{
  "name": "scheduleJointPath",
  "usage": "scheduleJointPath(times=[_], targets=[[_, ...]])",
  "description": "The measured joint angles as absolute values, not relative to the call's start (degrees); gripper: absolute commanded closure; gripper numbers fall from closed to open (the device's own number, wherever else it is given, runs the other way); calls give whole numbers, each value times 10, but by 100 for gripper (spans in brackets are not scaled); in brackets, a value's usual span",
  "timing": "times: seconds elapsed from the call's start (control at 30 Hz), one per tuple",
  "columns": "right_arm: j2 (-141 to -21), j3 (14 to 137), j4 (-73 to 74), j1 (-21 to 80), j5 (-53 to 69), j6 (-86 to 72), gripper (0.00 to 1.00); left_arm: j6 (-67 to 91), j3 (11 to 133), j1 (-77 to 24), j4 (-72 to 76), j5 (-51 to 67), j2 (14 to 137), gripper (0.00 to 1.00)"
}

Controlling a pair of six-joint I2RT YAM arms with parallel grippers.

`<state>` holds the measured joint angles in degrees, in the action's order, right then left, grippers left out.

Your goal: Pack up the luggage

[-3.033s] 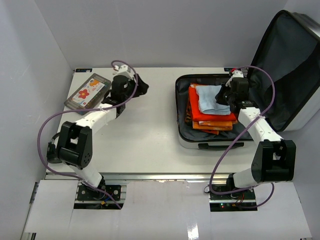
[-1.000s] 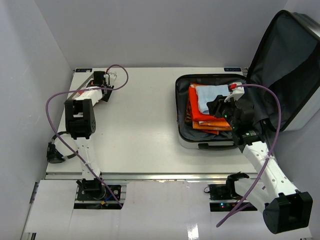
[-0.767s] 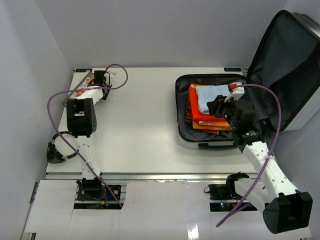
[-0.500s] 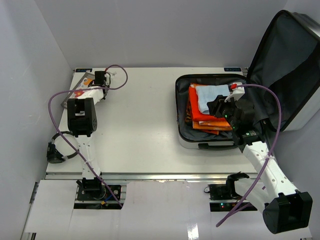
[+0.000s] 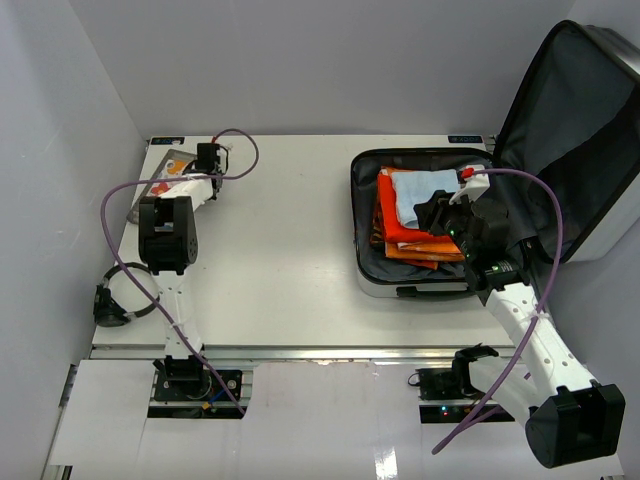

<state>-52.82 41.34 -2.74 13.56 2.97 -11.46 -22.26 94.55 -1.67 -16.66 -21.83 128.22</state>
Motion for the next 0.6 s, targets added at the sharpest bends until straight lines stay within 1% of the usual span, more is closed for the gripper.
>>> scheduleJointPath(times=[0.23, 0.43, 0.6], targets=[[-527, 413, -27, 135, 35, -115, 49, -131, 874, -65, -217, -122, 1202, 100], [-523, 413, -27, 135, 36, -115, 49, -94, 869, -119, -267, -78, 1155, 100], [-529, 413, -27, 135, 38, -115, 49, -66, 867, -147, -292, -34, 1067, 100]])
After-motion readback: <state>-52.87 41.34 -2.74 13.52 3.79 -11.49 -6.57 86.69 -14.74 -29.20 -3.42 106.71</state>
